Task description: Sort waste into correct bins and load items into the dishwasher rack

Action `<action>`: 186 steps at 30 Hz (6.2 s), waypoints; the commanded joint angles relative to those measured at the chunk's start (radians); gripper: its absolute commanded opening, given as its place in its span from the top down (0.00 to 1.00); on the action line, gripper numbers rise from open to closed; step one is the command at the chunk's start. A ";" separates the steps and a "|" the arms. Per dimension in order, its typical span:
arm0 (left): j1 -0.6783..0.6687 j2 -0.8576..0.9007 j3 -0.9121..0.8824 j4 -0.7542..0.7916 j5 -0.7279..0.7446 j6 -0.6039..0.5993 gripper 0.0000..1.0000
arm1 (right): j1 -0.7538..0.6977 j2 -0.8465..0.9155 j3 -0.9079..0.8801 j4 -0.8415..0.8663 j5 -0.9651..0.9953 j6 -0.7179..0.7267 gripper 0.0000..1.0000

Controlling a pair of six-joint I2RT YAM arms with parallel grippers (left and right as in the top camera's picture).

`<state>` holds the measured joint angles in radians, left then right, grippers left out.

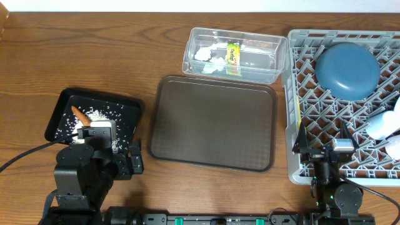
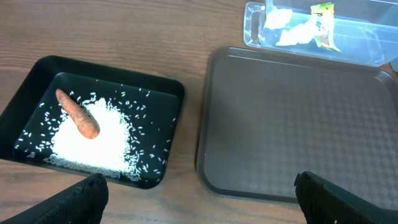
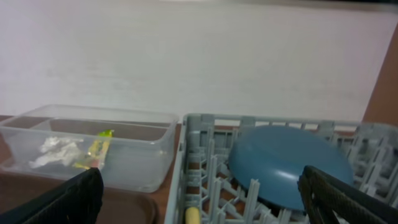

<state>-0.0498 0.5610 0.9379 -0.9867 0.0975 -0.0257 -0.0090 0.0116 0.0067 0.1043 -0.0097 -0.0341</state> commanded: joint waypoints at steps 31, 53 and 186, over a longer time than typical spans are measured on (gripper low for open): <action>-0.004 0.000 -0.006 0.001 -0.005 -0.002 0.02 | 0.018 -0.007 -0.002 -0.180 0.006 -0.012 0.01; -0.004 0.000 -0.006 0.001 -0.005 -0.002 0.02 | 0.018 -0.007 -0.002 -0.180 0.006 -0.012 0.01; -0.009 -0.557 -0.934 0.921 -0.046 0.051 0.02 | 0.018 -0.007 -0.002 -0.180 0.006 -0.012 0.01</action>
<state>-0.0544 0.0109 0.0135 -0.0216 0.0525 0.0086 -0.0071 0.0116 0.0063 -0.0708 -0.0067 -0.0586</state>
